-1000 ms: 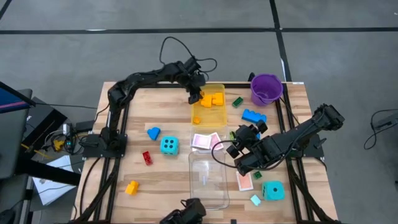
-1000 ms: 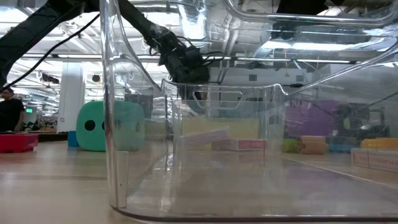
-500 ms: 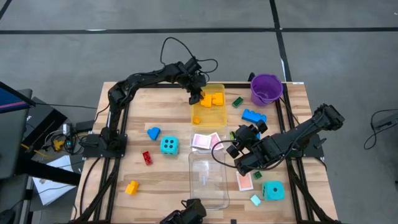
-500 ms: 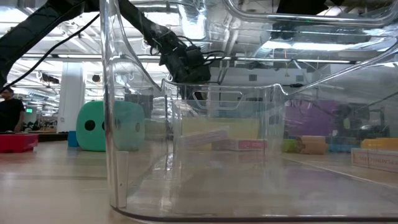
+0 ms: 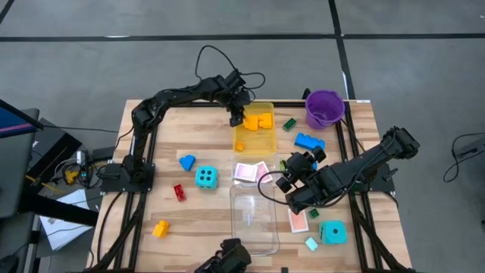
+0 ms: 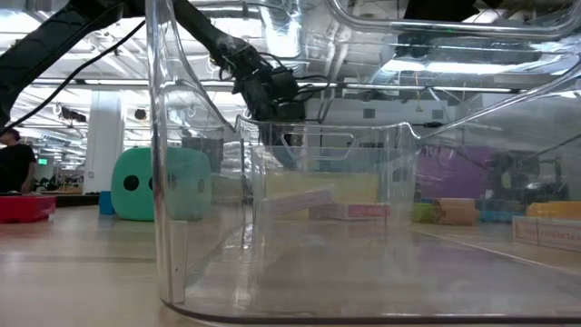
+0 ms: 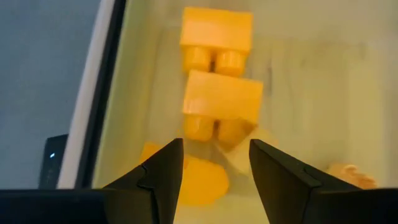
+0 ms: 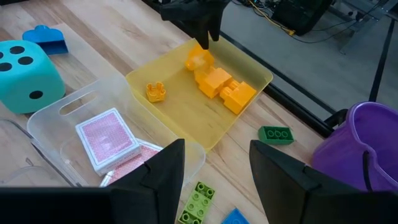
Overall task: Pick & Place Toys
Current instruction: Put the yellow game piece into the yellow bin
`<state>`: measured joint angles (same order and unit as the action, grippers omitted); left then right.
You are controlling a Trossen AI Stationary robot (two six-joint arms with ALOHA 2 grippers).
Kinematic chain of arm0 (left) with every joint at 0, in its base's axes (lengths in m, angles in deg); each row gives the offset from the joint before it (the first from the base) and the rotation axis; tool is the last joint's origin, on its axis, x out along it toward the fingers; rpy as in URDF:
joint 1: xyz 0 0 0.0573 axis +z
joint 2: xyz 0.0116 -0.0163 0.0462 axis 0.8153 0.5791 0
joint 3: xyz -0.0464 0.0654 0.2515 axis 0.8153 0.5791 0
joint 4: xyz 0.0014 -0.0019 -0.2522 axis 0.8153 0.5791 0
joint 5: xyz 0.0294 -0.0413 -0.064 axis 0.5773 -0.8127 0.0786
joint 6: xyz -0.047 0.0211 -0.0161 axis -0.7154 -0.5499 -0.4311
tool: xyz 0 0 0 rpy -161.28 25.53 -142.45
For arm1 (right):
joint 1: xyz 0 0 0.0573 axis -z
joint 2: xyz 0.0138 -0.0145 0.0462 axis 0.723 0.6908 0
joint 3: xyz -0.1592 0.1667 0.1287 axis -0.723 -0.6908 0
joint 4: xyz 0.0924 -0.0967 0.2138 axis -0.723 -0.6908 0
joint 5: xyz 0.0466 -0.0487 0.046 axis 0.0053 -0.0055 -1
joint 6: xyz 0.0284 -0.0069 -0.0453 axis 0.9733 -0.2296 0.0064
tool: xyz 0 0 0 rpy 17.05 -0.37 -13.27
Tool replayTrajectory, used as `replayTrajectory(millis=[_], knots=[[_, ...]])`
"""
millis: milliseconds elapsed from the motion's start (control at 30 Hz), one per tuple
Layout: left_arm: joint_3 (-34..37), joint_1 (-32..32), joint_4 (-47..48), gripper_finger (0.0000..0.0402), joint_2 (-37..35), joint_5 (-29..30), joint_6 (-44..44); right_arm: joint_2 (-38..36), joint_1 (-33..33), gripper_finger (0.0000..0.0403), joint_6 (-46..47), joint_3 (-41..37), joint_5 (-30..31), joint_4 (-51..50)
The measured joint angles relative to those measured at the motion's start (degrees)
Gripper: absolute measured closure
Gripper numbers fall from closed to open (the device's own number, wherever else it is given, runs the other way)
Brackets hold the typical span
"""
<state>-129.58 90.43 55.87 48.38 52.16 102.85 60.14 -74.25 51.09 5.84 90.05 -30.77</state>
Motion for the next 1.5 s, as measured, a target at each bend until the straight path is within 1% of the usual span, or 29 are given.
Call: replayTrajectory(millis=[300,467,633,833,900,967,1100,1167,1233,1333,1433,1500], knots=[[0.0,-0.5,0.0,0.0218,-0.6,0.7,0.1,0.0,0.0,0.0229,0.0,0.0,0.0,0.0],[0.1,-1.1,1.5,0.0218,-3.5,0.1,0.4,0.0,0.0,0.0229,0.0,0.0,0.0,-0.2],[0.1,-2.6,5.5,0.0219,-9.6,-0.2,0.5,0.0,0.0,0.0229,0.0,0.0,0.0,-0.3],[0.1,-6.4,17.0,0.0220,-20.7,-0.2,0.1,0.0,0.0,0.0229,0.0,0.0,0.0,-0.4],[0.5,-8.6,20.7,0.0220,-24.7,-0.2,-0.7,0.0,0.0,0.0229,0.0,0.0,0.0,-0.4],[2.5,-11.3,22.9,0.0220,-29.5,-0.3,-2.3,0.0,0.0,0.0230,0.0,0.0,0.0,-0.4],[9.1,-18.1,23.9,0.0220,-39.8,-0.2,-6.1,0.0,0.0,0.0230,0.0,0.0,0.0,-0.4],[12.7,-22.4,23.6,0.0220,-44.8,1.1,-9.3,0.0,0.0,0.0230,0.0,0.0,0.0,-0.3],[16.5,-27.2,23.2,0.0220,-49.4,3.7,-12.4,0.0,0.0,0.0230,0.1,0.0,0.0,-0.2],[23.0,-34.7,21.0,0.0220,-55.3,10.9,-19.1,0.0,0.0,0.0230,0.1,0.0,0.0,0.0],[29.2,-41.4,20.5,0.0210,-59.1,17.8,-25.9,0.0,0.0,0.0230,0.1,0.0,0.0,0.0],[33.3,-45.1,20.6,0.0196,-60.3,19.9,-29.7,0.0,0.0,0.0230,0.2,0.0,-0.1,0.1]])
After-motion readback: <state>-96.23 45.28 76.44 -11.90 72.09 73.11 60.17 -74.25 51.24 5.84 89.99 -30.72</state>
